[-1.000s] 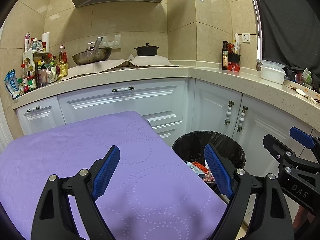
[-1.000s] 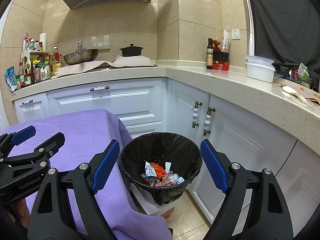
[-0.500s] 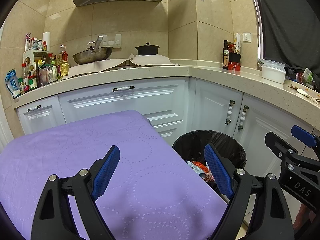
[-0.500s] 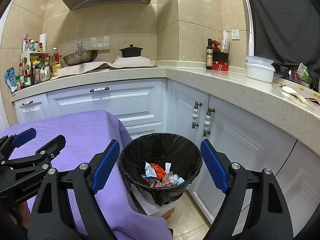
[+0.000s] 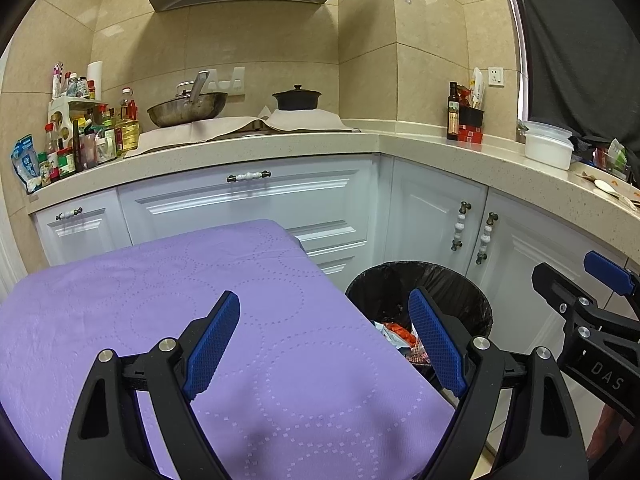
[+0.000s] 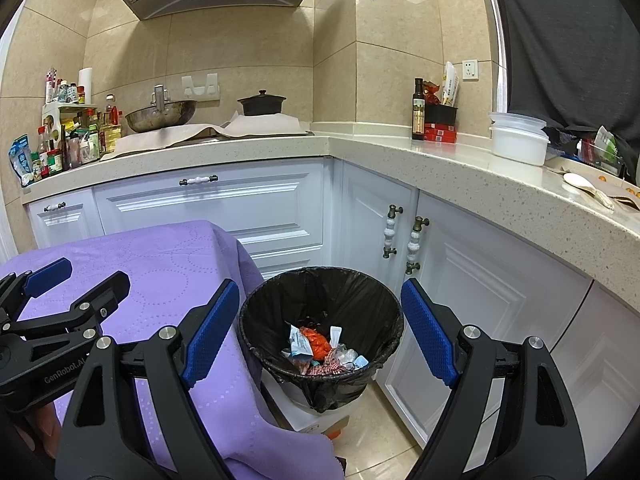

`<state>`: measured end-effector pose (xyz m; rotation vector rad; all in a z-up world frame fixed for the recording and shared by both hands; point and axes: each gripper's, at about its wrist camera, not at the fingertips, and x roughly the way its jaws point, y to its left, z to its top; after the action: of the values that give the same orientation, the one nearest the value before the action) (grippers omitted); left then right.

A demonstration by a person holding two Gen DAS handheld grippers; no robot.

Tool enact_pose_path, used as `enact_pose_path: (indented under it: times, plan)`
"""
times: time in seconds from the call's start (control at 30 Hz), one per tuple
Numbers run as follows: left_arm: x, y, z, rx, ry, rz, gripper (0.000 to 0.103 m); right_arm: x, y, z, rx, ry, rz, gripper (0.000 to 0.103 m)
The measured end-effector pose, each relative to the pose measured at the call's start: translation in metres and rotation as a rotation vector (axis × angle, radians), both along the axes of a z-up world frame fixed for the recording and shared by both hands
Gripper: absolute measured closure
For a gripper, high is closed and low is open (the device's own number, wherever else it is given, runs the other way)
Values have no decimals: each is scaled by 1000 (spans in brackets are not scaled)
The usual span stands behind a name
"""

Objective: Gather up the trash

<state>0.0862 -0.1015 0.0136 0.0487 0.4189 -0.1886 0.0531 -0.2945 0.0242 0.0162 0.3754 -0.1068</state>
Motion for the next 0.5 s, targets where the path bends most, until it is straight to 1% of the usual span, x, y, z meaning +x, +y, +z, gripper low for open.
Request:
enact_pose_path:
  times: [0.5]
  plan:
    - [-3,-3,2,-3,-8,1,19,0,0,0,0,-1,-1,22]
